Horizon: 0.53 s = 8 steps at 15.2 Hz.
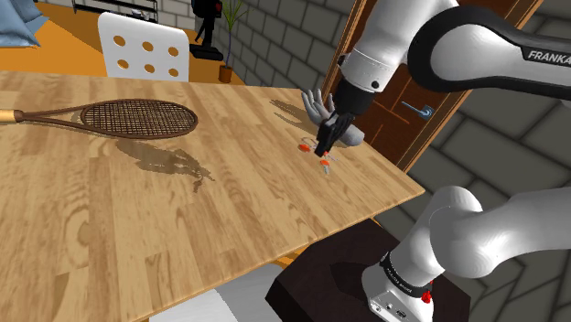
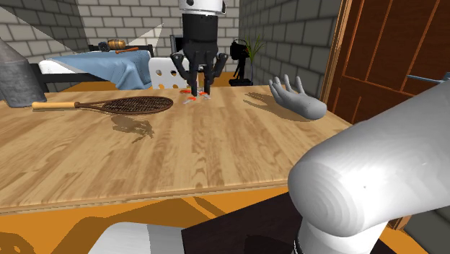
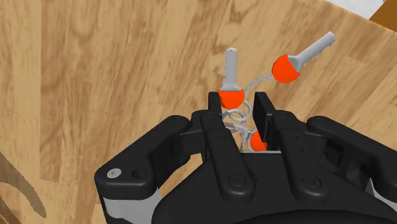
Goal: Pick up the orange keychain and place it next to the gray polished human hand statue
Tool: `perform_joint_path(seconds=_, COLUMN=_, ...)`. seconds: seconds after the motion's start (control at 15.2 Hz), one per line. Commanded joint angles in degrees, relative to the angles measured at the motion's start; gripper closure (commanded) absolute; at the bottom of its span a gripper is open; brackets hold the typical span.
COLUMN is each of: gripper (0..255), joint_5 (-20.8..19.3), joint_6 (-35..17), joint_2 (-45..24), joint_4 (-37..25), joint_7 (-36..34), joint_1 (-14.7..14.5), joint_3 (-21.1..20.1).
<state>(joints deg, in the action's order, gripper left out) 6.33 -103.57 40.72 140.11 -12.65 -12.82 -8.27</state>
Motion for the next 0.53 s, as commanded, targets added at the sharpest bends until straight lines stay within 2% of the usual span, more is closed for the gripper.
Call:
perform_joint_path(seconds=0.0, gripper=255, joint_5=-1.5, joint_6=0.1, joint_2=0.2, joint_4=0.3, joint_7=2.9, joint_1=1.2, joint_3=2.5)
perform_joint_path(seconds=0.46, gripper=255, joint_5=-6.5, joint_6=-0.4, joint_2=-1.6, joint_4=-0.7, joint_7=12.7, joint_1=5.2, joint_3=11.1)
